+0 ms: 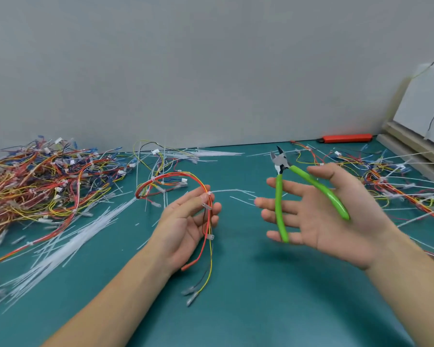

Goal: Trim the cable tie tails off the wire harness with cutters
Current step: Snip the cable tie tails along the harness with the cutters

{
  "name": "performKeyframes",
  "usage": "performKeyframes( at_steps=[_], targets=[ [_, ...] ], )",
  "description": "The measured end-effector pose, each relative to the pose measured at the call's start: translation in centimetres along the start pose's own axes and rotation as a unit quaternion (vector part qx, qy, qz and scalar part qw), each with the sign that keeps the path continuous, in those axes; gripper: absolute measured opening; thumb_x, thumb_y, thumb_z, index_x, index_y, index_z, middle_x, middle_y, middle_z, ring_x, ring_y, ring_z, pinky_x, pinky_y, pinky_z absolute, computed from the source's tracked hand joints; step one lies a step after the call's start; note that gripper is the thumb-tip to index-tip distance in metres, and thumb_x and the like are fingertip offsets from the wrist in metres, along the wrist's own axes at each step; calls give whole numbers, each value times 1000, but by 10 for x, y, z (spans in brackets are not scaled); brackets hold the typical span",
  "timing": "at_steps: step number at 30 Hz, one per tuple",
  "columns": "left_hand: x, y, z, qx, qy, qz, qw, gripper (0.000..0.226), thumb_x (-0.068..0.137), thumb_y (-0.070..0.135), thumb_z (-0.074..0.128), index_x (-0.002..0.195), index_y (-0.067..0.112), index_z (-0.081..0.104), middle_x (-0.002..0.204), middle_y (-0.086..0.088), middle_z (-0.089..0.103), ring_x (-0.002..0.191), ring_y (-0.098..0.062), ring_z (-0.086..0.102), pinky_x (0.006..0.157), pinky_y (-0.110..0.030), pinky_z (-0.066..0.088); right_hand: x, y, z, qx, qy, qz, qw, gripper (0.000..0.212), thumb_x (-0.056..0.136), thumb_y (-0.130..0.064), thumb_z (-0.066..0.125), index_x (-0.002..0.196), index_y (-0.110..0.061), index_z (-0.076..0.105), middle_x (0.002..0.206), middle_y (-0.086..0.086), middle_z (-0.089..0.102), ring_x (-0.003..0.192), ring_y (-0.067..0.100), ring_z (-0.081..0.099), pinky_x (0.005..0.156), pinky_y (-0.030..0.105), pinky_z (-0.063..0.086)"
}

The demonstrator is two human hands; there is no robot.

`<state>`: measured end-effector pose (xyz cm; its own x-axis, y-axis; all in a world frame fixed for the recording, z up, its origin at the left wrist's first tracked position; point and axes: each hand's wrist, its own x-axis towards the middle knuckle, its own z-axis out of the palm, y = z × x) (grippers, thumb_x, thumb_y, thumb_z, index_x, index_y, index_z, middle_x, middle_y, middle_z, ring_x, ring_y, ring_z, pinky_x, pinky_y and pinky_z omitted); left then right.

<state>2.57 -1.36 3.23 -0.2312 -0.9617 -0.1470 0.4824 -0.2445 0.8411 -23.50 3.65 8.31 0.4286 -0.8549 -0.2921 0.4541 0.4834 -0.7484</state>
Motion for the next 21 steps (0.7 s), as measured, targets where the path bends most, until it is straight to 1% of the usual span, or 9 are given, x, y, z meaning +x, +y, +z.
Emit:
performKeyframes(
  at_steps=[2, 4, 5, 7, 8, 9, 11, 14, 21],
  targets=[
    [-2, 1, 3, 10, 22, 10, 1000, 32, 72, 19, 76, 102, 9, 71, 86, -4, 71, 71, -18, 72, 55, -26, 56, 7, 14, 10, -22, -33, 0, 999, 61, 82, -50, 63, 136, -21, 60, 136, 24, 64, 112, 35, 67, 96, 56, 52],
    [-4, 2, 4, 16, 36, 20, 999, 30, 69, 22, 78, 96, 10, 73, 85, -3, 71, 71, -18, 73, 54, -27, 56, 14, 32, 19, -174, 15, -44, 984, 48, 82, -49, 63, 127, -32, 66, 124, 14, 73, 106, 26, 69, 90, 48, 55],
    [-4, 2, 4, 15, 35, 23, 999, 25, 70, 23, 78, 92, 12, 75, 85, -3, 71, 71, -19, 73, 54, -27, 56, 16, 39, 21, -299, 62, -91, 948, 40, 82, -50, 64, 120, -39, 68, 116, 4, 76, 102, 20, 70, 89, 43, 55],
    [-5, 4, 4, 9, 22, 26, 999, 14, 74, 23, 77, 86, 16, 79, 85, -2, 72, 73, -20, 74, 55, -27, 57, 17, 47, 20, -507, 114, -174, 836, 35, 81, -55, 64, 115, -47, 62, 106, -8, 72, 97, 12, 66, 90, 35, 53],
    [-6, 5, 5, 7, 15, 24, 1000, 12, 75, 23, 76, 85, 19, 80, 86, -2, 72, 75, -21, 74, 56, -28, 57, 17, 49, 18, -567, 115, -192, 792, 37, 81, -57, 63, 117, -48, 59, 105, -11, 69, 97, 7, 64, 89, 31, 52],
    [-6, 7, 5, 3, 9, 22, 1000, 12, 76, 23, 76, 86, 20, 81, 86, -1, 72, 76, -21, 75, 57, -28, 57, 18, 52, 16, -600, 114, -198, 766, 38, 82, -57, 62, 119, -49, 56, 107, -15, 67, 100, 5, 61, 87, 26, 50],
    [-7, 9, 6, -8, -5, 14, 1000, 12, 77, 23, 75, 88, 21, 81, 84, -1, 72, 78, -20, 75, 58, -28, 58, 21, 56, 13, -616, 111, -202, 754, 37, 88, -51, 66, 122, -48, 53, 109, -20, 64, 106, 2, 59, 85, 23, 46],
    [-10, 12, 9, -26, -22, -8, 999, 14, 77, 23, 75, 89, 21, 81, 84, -1, 72, 82, -18, 75, 56, -26, 57, 26, 61, 9, -595, 117, -225, 762, 36, 93, -42, 68, 125, -45, 52, 105, -22, 61, 100, 3, 57, 82, 21, 41],
    [-17, 16, 14, -69, -48, -73, 994, 18, 74, 23, 76, 91, 19, 79, 85, 0, 70, 76, -13, 71, 49, -22, 53, 27, 65, 11, -597, 121, -261, 749, 38, 88, -45, 65, 124, -47, 51, 108, -24, 59, 94, 4, 57, 82, 21, 40]
  ],
)
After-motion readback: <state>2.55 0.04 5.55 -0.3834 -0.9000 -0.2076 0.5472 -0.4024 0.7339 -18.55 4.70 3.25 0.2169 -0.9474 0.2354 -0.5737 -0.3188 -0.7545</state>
